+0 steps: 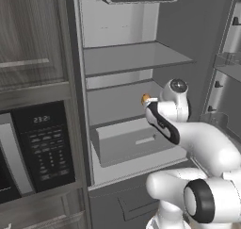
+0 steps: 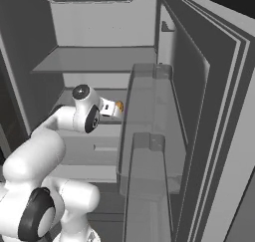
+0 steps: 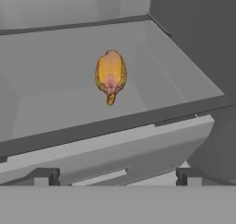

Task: Place one squash and one chicken drumstick in each tupperware on the nearby counter, to pack two identical lunches.

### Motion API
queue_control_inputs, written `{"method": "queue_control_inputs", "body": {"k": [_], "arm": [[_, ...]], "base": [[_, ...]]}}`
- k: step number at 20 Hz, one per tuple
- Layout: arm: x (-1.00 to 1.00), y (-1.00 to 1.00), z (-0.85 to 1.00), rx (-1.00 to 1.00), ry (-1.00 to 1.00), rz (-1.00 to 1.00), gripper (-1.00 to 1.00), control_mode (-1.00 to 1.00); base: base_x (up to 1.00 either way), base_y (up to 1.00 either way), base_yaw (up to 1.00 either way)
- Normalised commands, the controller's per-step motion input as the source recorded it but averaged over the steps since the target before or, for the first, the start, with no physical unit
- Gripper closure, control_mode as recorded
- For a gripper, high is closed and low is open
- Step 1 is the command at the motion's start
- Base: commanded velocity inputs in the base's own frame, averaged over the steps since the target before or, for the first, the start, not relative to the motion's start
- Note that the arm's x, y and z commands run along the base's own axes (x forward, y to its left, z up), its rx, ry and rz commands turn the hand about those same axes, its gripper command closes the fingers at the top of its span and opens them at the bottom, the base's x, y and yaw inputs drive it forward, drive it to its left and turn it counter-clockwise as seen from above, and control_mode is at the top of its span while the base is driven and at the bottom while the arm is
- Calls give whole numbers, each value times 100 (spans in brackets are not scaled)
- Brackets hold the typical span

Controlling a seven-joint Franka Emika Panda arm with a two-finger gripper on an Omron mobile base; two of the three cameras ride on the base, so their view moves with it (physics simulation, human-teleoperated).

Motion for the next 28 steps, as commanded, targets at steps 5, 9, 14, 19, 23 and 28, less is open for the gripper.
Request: {"method": "queue_control_inputs", "body": {"k": [5,9,14,19,23,28], "arm": [[39,-7,0,0,0,0,-100,-100],[41,0,-3,0,0,0,-100,-100],[41,0,-29,0,0,0,-100,-100],[39,0,-31,0,0,0,-100,-100],[37,0,-13,0,0,0,-100,-100],[35,0,-12,0,0,0,-100,-100]], "base": [[0,0,0],[0,0,0],[0,0,0],[0,0,0],[0,0,0],[0,0,0]]}}
